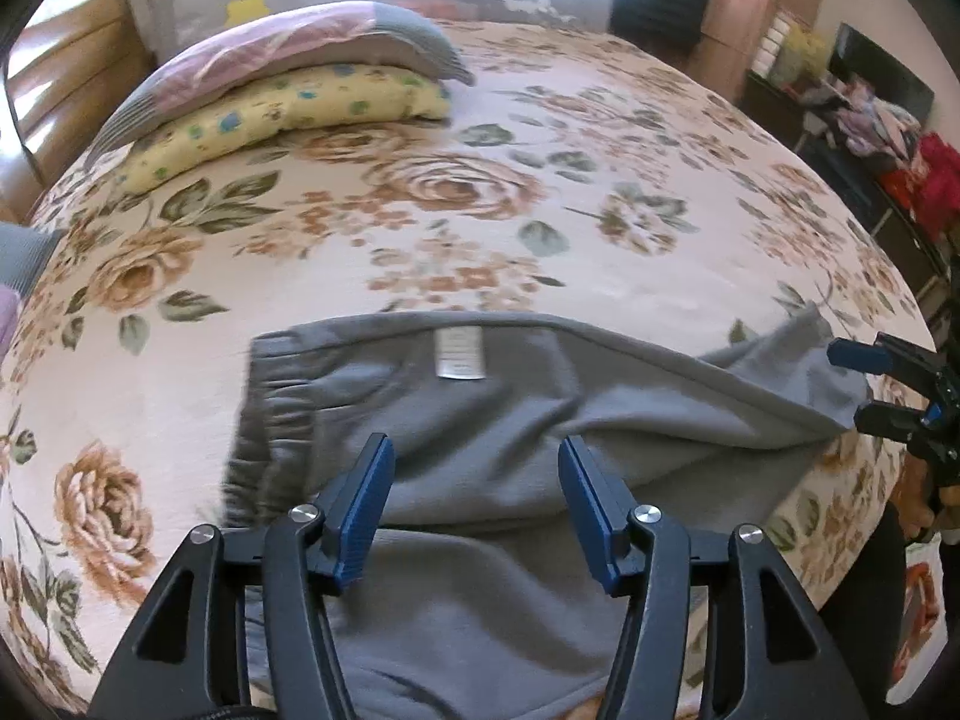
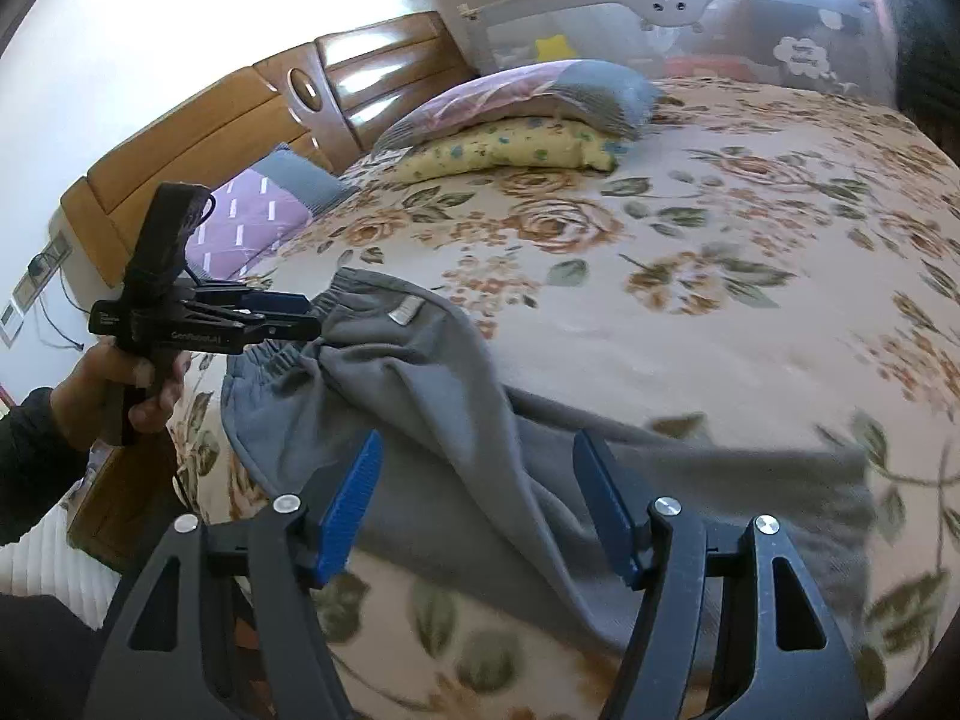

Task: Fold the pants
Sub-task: 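Open both grippers to release the folded legs, then grasp the elastic waistband with both grippers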

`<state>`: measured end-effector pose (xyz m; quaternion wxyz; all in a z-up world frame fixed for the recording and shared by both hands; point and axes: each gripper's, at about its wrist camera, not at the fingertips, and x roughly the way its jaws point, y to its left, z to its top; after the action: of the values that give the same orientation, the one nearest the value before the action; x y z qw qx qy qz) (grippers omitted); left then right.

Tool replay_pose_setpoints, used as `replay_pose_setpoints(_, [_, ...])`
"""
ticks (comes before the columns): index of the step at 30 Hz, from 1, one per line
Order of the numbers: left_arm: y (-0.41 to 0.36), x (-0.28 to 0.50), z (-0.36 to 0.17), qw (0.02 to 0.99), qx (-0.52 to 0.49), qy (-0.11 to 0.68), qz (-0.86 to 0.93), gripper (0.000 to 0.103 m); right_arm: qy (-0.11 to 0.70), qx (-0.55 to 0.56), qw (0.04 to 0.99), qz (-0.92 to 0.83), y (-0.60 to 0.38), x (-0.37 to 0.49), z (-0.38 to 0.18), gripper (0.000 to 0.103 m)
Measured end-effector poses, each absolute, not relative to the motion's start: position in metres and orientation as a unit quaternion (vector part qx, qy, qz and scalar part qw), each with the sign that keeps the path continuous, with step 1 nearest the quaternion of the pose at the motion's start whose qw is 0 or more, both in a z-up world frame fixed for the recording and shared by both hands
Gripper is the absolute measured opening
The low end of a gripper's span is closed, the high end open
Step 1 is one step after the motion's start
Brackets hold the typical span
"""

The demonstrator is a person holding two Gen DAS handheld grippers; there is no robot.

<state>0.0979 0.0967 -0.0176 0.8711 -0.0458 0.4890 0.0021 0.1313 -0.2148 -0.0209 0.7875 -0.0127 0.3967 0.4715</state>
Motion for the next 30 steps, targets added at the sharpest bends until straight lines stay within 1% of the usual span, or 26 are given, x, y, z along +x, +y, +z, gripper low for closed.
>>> replay_pose_setpoints(9, [0.132,0.095,-0.02,0.872,-0.065,0.485,0.023,0.061,0.408,-0.029,0.765,0.496,-0.16,0.139,-0.02,0.067])
replay_pose_setpoints(17, [0.155,0.099,-0.024,0.869,-0.082,0.487,0.035,0.062,0.416,-0.031,0.757,0.504,-0.133,0.15,-0.021,0.067])
replay_pose_setpoints(21, [0.168,0.106,-0.028,0.865,-0.092,0.491,0.038,0.066,0.434,-0.037,0.751,0.496,-0.119,0.161,-0.027,0.067])
replay_pose_setpoints(30, [0.197,0.136,-0.044,0.852,-0.105,0.513,0.014,0.067,0.48,-0.057,0.732,0.48,-0.085,0.193,-0.044,0.067])
